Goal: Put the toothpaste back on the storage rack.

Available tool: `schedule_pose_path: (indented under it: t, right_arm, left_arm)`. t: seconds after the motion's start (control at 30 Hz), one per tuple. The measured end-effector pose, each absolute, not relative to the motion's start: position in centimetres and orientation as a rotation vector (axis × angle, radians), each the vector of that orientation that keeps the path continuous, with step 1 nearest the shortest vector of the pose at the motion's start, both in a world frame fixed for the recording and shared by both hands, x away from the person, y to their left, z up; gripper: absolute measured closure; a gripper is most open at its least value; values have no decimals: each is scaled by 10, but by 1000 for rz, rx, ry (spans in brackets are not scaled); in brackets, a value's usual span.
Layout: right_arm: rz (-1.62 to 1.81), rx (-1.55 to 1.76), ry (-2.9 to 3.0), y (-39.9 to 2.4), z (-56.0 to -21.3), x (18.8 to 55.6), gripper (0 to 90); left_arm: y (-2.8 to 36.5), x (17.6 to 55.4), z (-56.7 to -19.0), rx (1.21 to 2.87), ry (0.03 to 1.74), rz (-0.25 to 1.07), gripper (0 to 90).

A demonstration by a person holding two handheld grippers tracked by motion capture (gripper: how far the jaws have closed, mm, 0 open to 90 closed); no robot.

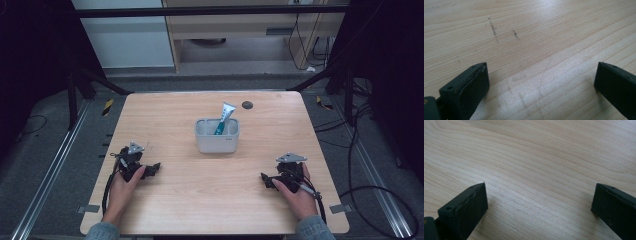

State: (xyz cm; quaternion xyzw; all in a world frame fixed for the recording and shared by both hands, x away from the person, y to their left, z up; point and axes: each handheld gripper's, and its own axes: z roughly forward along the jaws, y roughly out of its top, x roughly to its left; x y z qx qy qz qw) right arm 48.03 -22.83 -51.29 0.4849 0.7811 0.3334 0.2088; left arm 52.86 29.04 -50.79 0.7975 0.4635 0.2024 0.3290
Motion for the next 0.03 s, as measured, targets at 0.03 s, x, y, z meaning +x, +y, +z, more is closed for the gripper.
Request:
schedule_pose_path:
  t: [0.03]
  right_arm:
    - [928, 1349, 2173, -228, -513, 480, 6]
  left_arm:
    - [290, 529, -508, 2087, 1213, 528, 0]
